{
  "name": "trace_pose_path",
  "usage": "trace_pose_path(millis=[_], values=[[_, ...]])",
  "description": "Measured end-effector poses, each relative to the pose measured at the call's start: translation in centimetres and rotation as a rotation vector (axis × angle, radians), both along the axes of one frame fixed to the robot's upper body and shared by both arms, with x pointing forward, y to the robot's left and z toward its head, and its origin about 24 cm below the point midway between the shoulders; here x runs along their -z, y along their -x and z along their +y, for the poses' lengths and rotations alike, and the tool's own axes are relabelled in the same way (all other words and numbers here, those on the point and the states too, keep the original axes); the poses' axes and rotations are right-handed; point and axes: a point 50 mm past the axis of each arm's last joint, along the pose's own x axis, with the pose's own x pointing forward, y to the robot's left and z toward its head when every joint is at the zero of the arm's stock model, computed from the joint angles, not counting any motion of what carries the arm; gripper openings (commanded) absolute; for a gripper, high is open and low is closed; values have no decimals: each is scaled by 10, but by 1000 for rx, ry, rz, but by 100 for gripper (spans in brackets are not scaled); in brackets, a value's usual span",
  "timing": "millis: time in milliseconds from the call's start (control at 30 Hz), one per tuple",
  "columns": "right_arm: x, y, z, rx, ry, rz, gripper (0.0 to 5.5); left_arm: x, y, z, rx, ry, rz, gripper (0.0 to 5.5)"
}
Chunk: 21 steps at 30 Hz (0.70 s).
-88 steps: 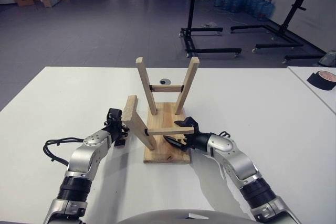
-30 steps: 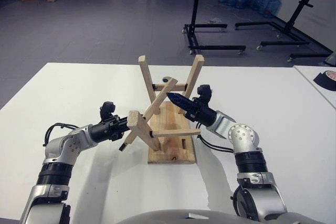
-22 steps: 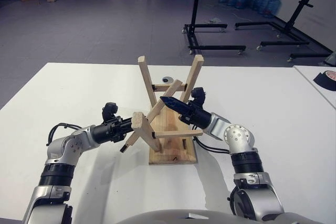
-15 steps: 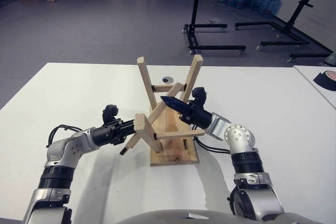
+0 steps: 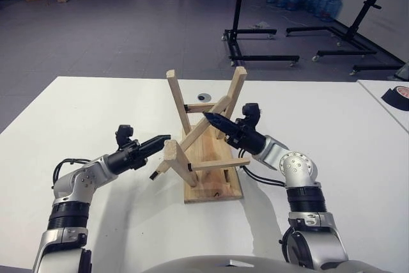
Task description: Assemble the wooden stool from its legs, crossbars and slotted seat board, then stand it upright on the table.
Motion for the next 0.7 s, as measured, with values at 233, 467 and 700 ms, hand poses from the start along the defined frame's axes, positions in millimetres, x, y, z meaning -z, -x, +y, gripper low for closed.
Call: trace_pose_path(millis=[233,467,700], values=[[-27,13,-97,235,312,-202,203,-7,15,27,-217,-11,-42,390],[-32,32,-126,142,558,-308,203,-2,35,20,-304,-44,-48,390],[-34,42,-130,45,735,-391,203,-34,37,15,-388,-74,-182,390]])
